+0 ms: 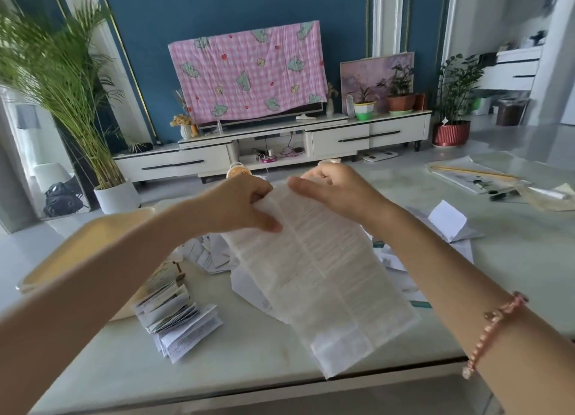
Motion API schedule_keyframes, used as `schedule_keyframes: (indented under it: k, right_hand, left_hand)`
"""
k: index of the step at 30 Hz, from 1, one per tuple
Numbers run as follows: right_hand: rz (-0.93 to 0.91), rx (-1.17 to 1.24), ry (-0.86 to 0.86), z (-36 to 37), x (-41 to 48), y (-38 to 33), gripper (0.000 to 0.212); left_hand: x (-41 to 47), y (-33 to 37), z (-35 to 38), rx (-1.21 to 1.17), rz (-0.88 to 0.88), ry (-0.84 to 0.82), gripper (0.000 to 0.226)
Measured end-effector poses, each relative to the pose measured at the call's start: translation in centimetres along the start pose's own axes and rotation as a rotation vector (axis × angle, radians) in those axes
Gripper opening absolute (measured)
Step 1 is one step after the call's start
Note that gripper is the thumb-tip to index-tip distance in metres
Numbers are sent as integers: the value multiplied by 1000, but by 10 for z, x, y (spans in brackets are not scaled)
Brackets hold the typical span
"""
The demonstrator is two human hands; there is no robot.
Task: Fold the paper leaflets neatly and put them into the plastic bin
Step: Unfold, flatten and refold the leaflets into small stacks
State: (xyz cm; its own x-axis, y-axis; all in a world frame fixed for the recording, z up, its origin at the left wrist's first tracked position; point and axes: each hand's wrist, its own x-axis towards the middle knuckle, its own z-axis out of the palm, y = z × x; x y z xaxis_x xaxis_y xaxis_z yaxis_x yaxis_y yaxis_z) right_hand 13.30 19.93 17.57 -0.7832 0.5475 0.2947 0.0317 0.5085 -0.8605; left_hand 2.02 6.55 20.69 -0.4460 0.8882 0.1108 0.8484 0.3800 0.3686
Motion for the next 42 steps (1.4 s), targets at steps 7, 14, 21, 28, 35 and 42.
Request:
schedule_keyframes:
  k: [7,14,21,28,35,42]
  right_hand:
    - [61,337,4,-8,-17,0,35]
    - [44,306,-100,-12,-30,-8,13]
    - [-24,253,-68,-1,-36,-8,11]
    - [69,336,-230,20,-46,19,22]
    - [343,101,-536,4,-61,92,18]
    - [426,398,-197,8,-51,122,17]
  left_hand:
    - [-9,-7,3,-75,43,50,20]
    - [-21,-5,5,-65,72,178,15]
    - [-29,-9,-3,-32,50,-29,13]
    - [-30,-33,23,-160,-47,-77,20]
    - [-38,-97,9,-415,-343,137,16]
    - [-48,-136,49,-711,-510,240,15]
